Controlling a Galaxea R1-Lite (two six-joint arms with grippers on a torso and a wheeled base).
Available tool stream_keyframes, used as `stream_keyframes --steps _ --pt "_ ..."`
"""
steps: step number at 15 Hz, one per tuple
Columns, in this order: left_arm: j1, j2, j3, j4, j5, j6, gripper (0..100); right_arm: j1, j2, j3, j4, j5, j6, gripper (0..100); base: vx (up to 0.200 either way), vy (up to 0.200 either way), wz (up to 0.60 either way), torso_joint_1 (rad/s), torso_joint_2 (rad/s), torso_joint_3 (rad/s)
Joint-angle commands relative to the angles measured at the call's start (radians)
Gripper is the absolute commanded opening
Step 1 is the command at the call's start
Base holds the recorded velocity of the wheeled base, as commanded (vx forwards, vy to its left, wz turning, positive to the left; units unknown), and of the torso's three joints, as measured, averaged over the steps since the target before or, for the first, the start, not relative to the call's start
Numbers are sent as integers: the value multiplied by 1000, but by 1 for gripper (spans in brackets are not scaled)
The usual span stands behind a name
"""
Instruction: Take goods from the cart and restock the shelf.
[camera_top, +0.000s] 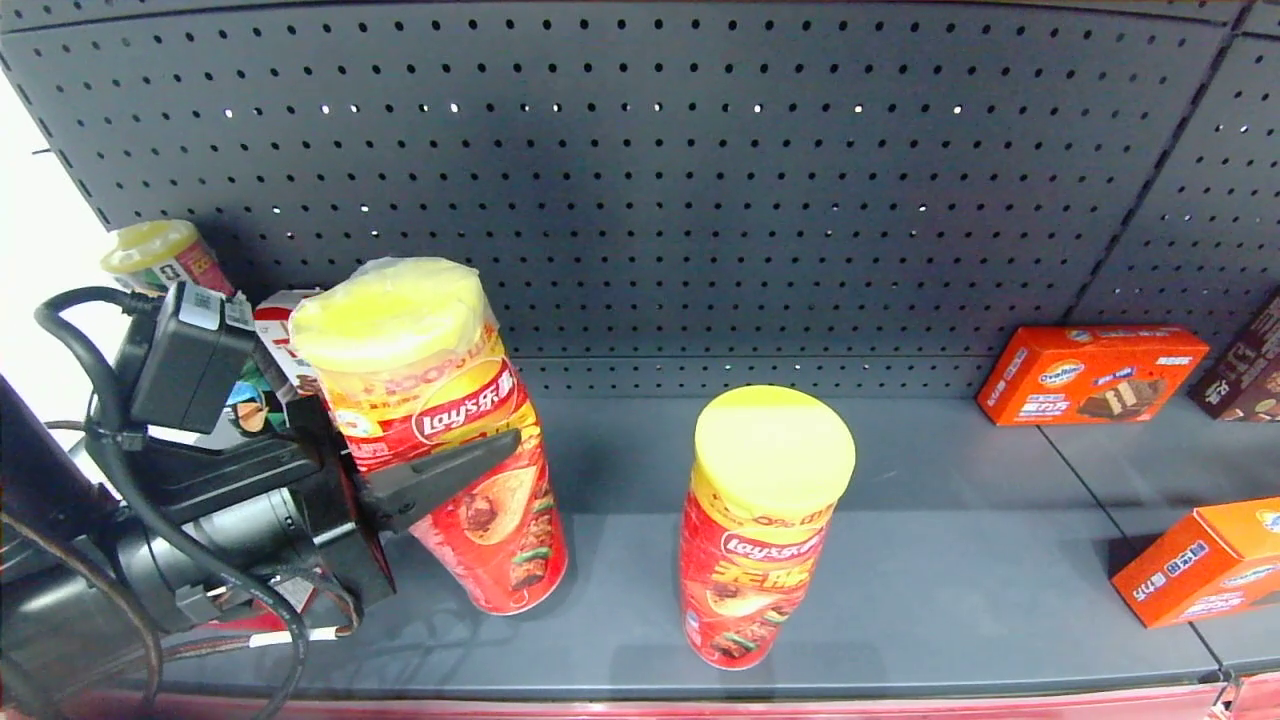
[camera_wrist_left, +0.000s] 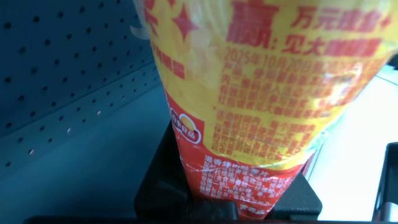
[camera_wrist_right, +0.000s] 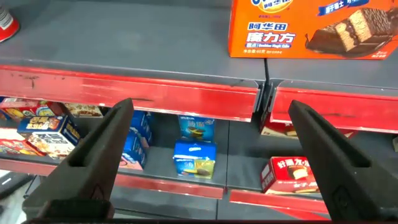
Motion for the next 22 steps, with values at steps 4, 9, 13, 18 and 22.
stream_keyframes --steps 4,9,13,18,22 --pt "-69 87 -134 2 1 -2 0 1 6 0 -1 0 0 100 0 0 0 0 0 0" --pt "-77 119 -278 239 -16 1 0 1 8 0 1 0 0 100 0 0 0 0 0 0" --pt "-94 236 -428 252 -19 10 0 1 8 0 -1 0 0 100 0 0 0 0 0 0" --pt "-97 414 -579 257 -28 71 0 1 6 0 -1 0 0 100 0 0 0 0 0 0" --pt "-88 510 -658 246 -30 107 0 1 8 0 -1 0 0 100 0 0 0 0 0 0"
